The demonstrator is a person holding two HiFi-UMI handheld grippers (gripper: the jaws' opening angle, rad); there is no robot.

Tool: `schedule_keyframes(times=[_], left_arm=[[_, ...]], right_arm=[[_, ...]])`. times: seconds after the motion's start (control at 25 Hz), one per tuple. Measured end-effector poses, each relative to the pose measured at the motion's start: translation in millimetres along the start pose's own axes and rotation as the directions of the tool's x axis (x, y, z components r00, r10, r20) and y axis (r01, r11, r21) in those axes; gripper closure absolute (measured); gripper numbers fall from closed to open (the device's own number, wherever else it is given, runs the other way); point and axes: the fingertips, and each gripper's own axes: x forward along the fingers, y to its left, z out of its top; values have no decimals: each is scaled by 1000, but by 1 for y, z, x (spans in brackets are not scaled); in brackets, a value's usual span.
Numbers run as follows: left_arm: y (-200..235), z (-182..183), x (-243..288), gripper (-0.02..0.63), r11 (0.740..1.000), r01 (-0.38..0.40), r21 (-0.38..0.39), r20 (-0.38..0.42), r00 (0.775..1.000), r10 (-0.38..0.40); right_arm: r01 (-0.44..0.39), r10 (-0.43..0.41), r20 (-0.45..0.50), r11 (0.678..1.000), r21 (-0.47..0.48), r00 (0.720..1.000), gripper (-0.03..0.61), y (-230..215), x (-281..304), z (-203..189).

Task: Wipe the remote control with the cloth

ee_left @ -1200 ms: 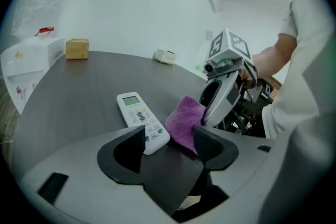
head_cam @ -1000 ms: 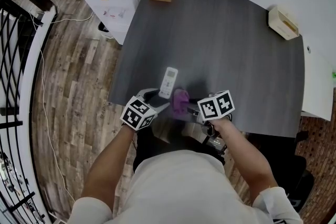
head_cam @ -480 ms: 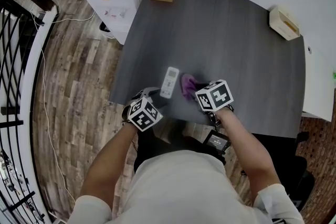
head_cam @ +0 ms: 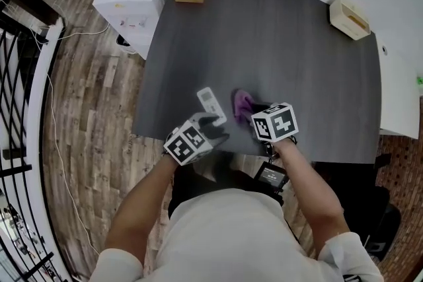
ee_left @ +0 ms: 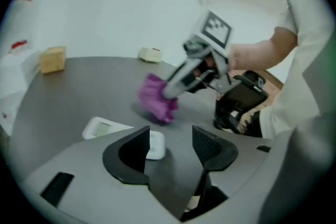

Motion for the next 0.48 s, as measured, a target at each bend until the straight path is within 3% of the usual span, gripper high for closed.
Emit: schedule_keyframes(times=[0.12, 0.24, 0.32, 0.48], left_arm=[[83, 14, -34, 368, 981, -152, -122, 63, 985, 161], [126, 19, -42, 368, 966, -191, -172, 45, 978, 202], [133, 22, -35, 368, 972, -173, -158, 23, 984, 179], [109, 10, -11, 373, 985, -31, -172, -64, 998, 21]], right_arm=[[-119, 120, -9, 991, 62, 993, 488, 29, -14, -15], [-308, 313, -110, 949, 59, 943, 488, 92, -9, -50], [-363, 366, -165, 931, 47, 916, 488, 116, 4, -64], [-296, 307, -152, 951, 88, 940, 488, 97, 24, -56]])
